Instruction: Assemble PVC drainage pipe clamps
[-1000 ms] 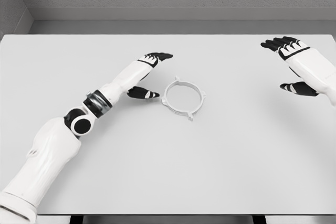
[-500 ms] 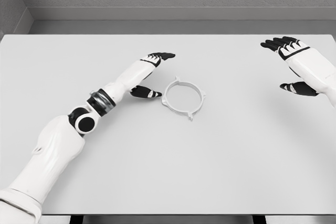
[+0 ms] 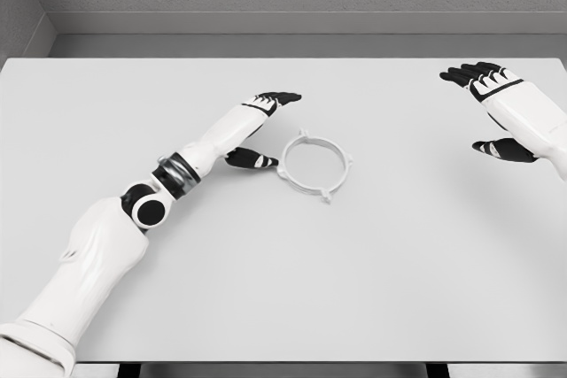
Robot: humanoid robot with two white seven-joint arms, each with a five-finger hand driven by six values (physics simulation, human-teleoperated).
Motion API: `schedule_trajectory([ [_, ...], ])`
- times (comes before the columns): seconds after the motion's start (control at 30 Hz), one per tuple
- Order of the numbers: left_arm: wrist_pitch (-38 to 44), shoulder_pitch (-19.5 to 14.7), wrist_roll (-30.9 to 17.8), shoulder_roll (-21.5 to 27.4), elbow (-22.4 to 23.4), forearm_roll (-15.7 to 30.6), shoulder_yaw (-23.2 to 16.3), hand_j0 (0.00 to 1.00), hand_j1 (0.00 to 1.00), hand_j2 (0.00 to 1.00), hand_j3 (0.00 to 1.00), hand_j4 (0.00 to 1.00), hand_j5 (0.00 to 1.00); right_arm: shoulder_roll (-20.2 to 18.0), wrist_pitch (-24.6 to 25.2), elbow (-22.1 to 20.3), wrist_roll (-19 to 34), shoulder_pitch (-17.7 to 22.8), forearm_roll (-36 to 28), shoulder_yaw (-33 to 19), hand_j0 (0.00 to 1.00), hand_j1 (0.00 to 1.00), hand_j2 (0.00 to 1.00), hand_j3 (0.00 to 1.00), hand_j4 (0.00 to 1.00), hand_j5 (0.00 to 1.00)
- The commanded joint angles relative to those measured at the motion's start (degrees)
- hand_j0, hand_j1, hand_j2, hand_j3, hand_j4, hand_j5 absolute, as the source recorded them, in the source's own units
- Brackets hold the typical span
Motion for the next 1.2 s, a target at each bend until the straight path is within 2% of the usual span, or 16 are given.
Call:
schedule_trajectory([
  [0.0,0.0,0.0,0.03,-0.12,-0.08,0.23,0.04,1.0,1.0,1.0,1.0,1.0,1.0,-0.02,0.16,-0.03,-0.03,0.0,-0.45,-0.08,1.0,1.0,1.0,1.0,1.0,1.0],
  [0.67,0.0,0.97,0.03,-0.12,-1.84,-0.12,0.04,1.0,1.0,1.0,1.0,1.0,1.0,0.24,0.16,-0.29,-0.03,0.0,-0.46,0.1,1.0,1.0,1.0,1.0,1.0,1.0],
  [0.97,0.0,-0.09,0.03,0.5,-1.4,0.67,1.36,1.0,1.0,1.0,1.0,1.0,1.0,0.24,0.16,-0.29,-0.12,0.09,-1.16,0.1,1.0,1.0,1.0,1.0,1.0,1.0],
  [1.0,0.0,-0.09,0.03,1.46,-1.57,0.76,2.68,1.0,1.0,1.0,1.0,1.0,1.0,0.24,0.16,-0.29,-0.03,0.09,-1.16,0.1,1.0,1.0,1.0,1.0,1.0,1.0],
  [1.1,0.0,-0.7,0.03,10.16,-1.84,3.3,7.95,1.0,1.0,1.0,1.0,1.0,1.0,0.24,0.16,-0.29,-0.03,0.09,-1.16,0.1,1.0,1.0,1.0,1.0,1.0,1.0],
  [1.17,0.0,-0.7,0.03,17.81,-3.16,6.82,8.75,1.0,1.0,1.0,1.0,1.0,1.0,0.24,0.16,-0.29,-0.12,0.26,-1.16,0.1,1.0,1.0,1.0,1.0,1.0,1.0],
])
